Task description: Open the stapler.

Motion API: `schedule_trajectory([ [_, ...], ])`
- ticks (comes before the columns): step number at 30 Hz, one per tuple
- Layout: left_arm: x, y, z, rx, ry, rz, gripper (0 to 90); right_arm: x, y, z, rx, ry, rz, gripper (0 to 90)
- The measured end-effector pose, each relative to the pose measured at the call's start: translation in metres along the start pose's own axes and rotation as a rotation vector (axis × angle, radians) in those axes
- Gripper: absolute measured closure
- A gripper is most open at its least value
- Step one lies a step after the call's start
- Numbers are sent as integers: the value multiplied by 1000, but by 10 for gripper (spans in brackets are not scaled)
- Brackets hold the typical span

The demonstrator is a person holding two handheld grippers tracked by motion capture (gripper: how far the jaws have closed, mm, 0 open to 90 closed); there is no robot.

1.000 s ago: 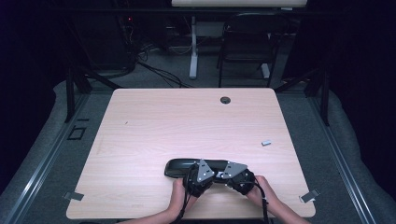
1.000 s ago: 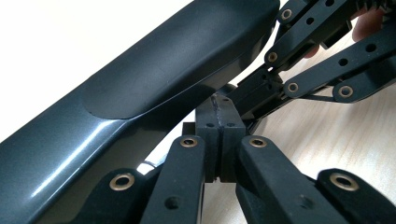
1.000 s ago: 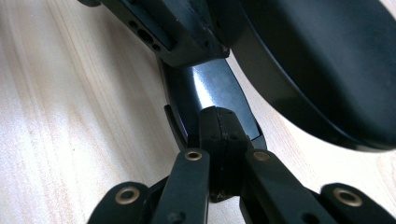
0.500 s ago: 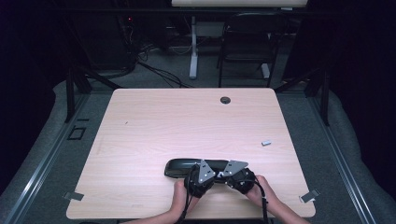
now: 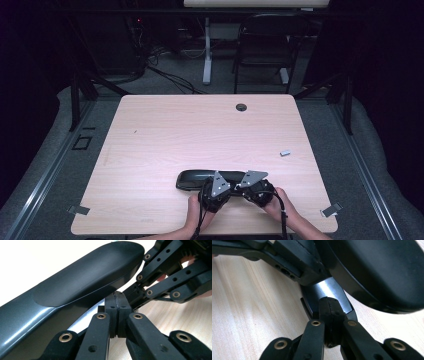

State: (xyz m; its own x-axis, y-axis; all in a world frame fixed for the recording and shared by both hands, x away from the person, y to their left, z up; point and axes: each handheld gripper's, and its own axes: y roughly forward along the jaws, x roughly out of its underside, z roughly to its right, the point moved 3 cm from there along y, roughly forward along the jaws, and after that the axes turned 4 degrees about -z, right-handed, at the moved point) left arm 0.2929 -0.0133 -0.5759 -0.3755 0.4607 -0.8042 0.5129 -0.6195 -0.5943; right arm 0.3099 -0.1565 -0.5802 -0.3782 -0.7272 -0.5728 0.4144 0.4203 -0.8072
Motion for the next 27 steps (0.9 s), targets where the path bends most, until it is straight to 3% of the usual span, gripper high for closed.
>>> schedule_trajectory([
  [1, 0, 0, 0, 18, -2, -1, 900, 0, 0, 0, 0, 0, -1, 900],
  [6, 0, 0, 0, 11, -1, -1, 900, 0, 1, 0, -13, 14, 14, 900],
  [11, -1, 3, 0, 22, 9, 0, 900, 0, -1, 0, -13, -3, -8, 900],
  [18, 0, 5, 0, 37, -24, 7, 900, 1, 0, -1, -8, 3, 12, 900],
  [24, 0, 4, -1, 34, -21, 11, 900, 1, 0, 0, -15, 15, 9, 900],
  [26, 0, 3, -1, 29, -17, 9, 900, 1, 2, -2, -21, 46, 43, 900],
  [27, 1, 3, -1, 22, -20, 16, 900, 1, 0, 0, -20, 26, 18, 900],
])
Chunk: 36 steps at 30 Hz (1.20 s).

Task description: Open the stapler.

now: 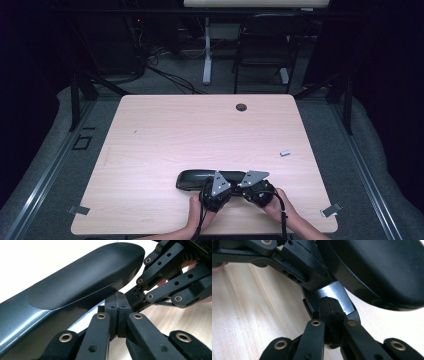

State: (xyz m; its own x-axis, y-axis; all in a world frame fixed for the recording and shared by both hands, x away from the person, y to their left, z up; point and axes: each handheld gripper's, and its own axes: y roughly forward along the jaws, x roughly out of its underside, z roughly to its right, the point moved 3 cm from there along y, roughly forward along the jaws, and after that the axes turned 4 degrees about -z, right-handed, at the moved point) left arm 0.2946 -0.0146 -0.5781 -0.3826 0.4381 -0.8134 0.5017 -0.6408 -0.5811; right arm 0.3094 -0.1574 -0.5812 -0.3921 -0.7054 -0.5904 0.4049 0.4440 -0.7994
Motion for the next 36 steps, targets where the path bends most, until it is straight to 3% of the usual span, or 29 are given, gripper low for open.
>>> schedule_trajectory([
  [2, 0, 0, 0, -1, 19, 1, 900, 0, 0, 0, -2, 0, -1, 900],
  [11, -1, 2, 0, 14, 27, -2, 900, 0, 0, 1, -13, 15, 8, 900],
  [18, -1, 7, -2, 23, -7, -4, 900, 0, 0, 3, -26, 28, -4, 900],
  [21, -1, 10, 0, 16, -15, 3, 900, 2, 0, 5, -44, 69, 24, 900],
  [25, -2, 8, 1, 11, -5, 4, 900, 1, 0, 2, -20, 47, 6, 900],
  [36, -2, 7, 2, 12, -1, 10, 900, 2, 0, 3, -32, 54, 15, 900],
])
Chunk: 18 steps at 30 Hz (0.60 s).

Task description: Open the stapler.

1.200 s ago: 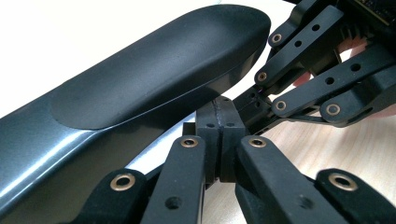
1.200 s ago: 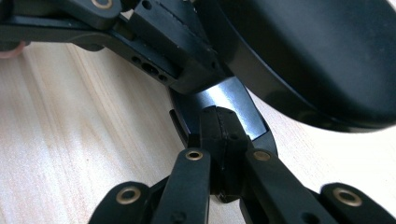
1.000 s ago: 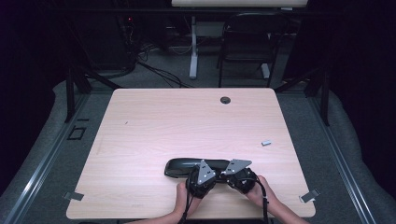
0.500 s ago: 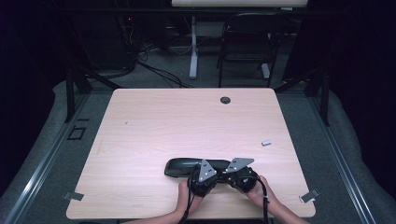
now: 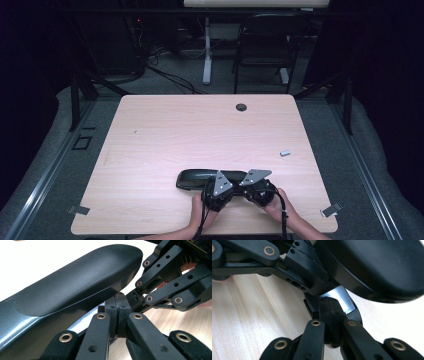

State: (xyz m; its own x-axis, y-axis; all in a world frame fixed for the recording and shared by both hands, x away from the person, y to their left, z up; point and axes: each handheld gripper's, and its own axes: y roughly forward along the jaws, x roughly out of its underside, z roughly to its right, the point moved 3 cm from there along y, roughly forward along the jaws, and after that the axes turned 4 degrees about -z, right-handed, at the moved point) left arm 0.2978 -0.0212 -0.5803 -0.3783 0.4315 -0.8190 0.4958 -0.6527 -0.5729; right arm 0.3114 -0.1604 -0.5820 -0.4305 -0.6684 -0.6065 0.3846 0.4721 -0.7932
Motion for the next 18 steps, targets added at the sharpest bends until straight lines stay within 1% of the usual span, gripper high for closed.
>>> schedule_trajectory([
  [1, 0, 0, 0, -7, 7, -4, 900, 0, 0, 1, -3, -2, 0, 900],
  [2, 0, -1, 1, -11, 1, 1, 900, 0, 0, 1, -5, -8, 4, 900],
  [4, -1, -2, 0, -16, 2, -8, 900, 1, 0, 1, -6, -5, 10, 900],
  [5, -1, -1, 0, -8, -7, -3, 900, 0, 0, 1, -3, -5, 4, 900],
  [7, -1, -1, -1, -2, -4, -5, 900, 0, 0, 2, 7, -8, -2, 900],
  [8, -1, 0, -1, 8, -10, -1, 900, 0, 0, 2, -1, 2, 0, 900],
  [10, -1, 1, -1, 18, -1, -1, 900, 0, 0, 3, -1, 2, -9, 900],
  [11, -1, 2, -1, 27, -10, 1, 900, -1, -1, 2, 5, 1, -15, 900],
  [12, -1, 2, -1, 30, -11, -3, 900, -1, -1, 2, 12, -1, -17, 900],
  [13, -1, 2, -1, 33, -18, 1, 900, -1, 0, 2, 10, 3, -14, 900],
  [15, -1, 2, -1, 36, -24, 5, 900, -1, -1, 3, 0, 5, -13, 900],
  [16, -1, 3, -1, 33, -26, 5, 900, -1, 0, 3, 0, 14, -6, 900],
  [18, -2, 4, 0, 30, -30, 6, 900, -1, 0, 3, 1, 14, -8, 900],
])
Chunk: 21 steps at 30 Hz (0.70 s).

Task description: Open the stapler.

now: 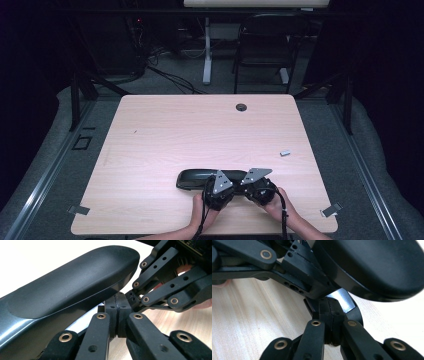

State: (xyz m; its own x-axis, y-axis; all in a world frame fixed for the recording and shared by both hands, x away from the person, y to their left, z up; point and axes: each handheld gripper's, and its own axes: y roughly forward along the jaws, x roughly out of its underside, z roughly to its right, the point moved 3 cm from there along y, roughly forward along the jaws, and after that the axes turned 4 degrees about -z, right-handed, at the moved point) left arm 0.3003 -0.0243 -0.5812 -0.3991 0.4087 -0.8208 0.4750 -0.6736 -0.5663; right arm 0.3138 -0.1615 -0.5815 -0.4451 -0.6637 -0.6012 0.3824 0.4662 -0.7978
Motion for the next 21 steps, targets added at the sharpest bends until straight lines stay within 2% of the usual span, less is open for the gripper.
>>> schedule_trajectory([
  [3, -1, 0, 3, -15, 13, 3, 900, 0, -1, 0, 2, -9, -10, 900],
  [6, -2, -1, 2, -8, 23, 4, 900, 0, -1, -1, 7, -8, -4, 900],
  [10, -2, -3, 2, -1, 20, 4, 900, 0, 0, 0, 14, -13, 1, 900],
  [11, -2, -4, 1, -11, 20, 11, 900, 0, 0, 0, 13, -13, 0, 900],
  [12, -8, -9, 0, -49, 20, 90, 900, 1, 0, 0, 11, -8, 5, 900],
  [13, -22, -18, -4, -75, 57, 144, 900, 1, 1, 1, 6, 3, 11, 900],
  [14, -37, -30, -9, -84, 65, 210, 900, 1, 0, 1, 5, 0, 7, 900],
  [15, -48, -40, -11, -92, 80, 250, 900, 1, 0, 0, 11, -8, 12, 900],
  [16, -50, -43, -10, -96, 89, 258, 900, 0, 0, -1, 16, -15, 10, 900],
  [18, -46, -42, -9, -87, 81, 227, 900, 0, 0, -2, 12, -21, -1, 900],
  [21, -44, -38, -9, -99, 78, 216, 900, -1, 1, -2, 10, 0, -3, 900],
])
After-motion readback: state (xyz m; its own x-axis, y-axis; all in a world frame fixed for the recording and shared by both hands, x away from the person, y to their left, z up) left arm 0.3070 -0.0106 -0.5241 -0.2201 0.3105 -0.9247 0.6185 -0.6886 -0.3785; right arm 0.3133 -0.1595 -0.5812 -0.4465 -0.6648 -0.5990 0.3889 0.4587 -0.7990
